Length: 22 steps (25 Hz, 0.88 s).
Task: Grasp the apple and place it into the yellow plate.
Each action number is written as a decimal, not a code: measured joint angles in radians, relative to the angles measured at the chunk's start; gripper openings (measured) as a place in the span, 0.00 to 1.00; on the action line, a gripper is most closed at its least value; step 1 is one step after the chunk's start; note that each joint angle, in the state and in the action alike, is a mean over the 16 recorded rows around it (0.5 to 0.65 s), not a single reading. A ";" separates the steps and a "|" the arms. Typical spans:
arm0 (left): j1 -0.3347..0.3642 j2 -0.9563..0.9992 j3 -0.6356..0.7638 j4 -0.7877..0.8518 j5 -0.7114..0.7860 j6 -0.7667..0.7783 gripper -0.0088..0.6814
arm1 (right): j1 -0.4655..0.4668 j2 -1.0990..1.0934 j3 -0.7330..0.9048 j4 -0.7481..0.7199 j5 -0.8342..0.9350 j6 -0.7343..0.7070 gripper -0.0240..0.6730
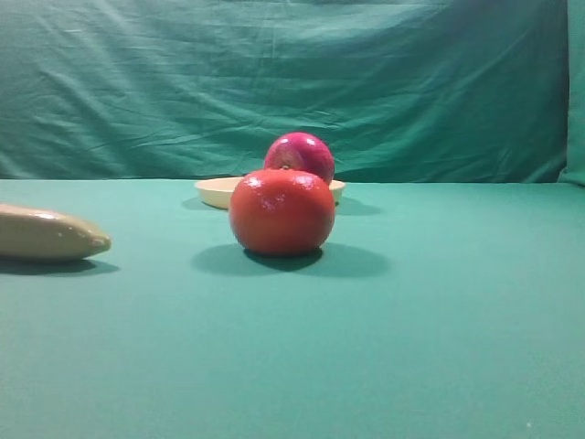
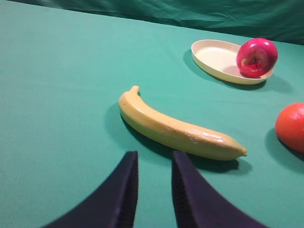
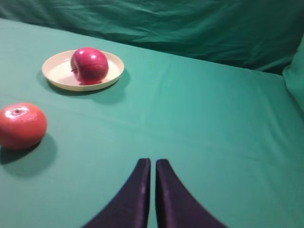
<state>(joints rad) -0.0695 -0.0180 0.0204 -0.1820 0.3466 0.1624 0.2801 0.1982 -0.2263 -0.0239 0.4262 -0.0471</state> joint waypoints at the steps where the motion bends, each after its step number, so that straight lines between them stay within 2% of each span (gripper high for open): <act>1: 0.000 0.000 0.000 0.000 0.000 0.000 0.24 | -0.018 -0.024 0.023 0.004 -0.015 0.000 0.03; 11: 0.000 0.000 0.000 0.000 0.000 0.000 0.24 | -0.169 -0.193 0.185 0.028 -0.050 0.002 0.03; 22: 0.000 0.000 0.000 0.000 0.000 0.000 0.24 | -0.208 -0.210 0.251 0.035 -0.061 0.003 0.03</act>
<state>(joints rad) -0.0695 -0.0180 0.0204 -0.1820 0.3466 0.1624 0.0721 -0.0118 0.0246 0.0116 0.3653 -0.0442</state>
